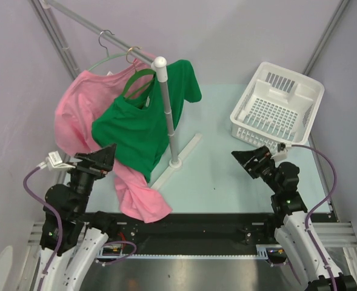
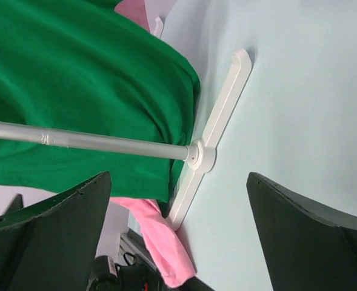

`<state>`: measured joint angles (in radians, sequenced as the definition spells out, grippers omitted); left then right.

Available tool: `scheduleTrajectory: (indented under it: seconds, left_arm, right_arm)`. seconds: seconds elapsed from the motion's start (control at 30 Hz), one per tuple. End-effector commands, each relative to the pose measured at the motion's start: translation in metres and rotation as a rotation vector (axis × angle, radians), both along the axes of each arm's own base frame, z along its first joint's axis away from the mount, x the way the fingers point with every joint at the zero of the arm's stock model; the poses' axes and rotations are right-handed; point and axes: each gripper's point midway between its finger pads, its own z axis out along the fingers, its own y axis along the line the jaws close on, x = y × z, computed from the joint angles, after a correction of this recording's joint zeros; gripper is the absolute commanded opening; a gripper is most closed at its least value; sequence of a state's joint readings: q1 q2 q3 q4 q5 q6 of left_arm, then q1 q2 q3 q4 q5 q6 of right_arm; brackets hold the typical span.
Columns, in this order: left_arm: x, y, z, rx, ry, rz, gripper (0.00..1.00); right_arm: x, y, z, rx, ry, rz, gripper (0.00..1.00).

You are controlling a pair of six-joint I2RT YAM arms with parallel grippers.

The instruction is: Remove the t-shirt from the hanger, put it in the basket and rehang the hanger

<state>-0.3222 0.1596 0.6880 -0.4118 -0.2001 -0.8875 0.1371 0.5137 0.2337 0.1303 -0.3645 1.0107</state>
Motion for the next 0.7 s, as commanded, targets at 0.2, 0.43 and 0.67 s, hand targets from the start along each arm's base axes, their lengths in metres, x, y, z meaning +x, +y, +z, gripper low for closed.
scheduleTrajectory:
  seconds: [0.2, 0.43, 0.67]
  left_arm:
    - [-0.018, -0.048, 0.083, 0.419, -0.185, -0.302, 1.0]
    - [0.007, -0.07, 0.143, 0.538, -0.208, -0.393, 0.94]
    - [0.045, -0.071, 0.16, 0.643, -0.147, -0.364, 0.79]
  right_arm:
    - [-0.028, 0.038, 0.069, -0.09, -0.234, 0.24, 1.0]
    - [-0.042, 0.042, 0.095, -0.12, -0.283, 0.281, 1.0]
    - [-0.056, 0.04, 0.112, -0.125, -0.319, 0.294, 0.99]
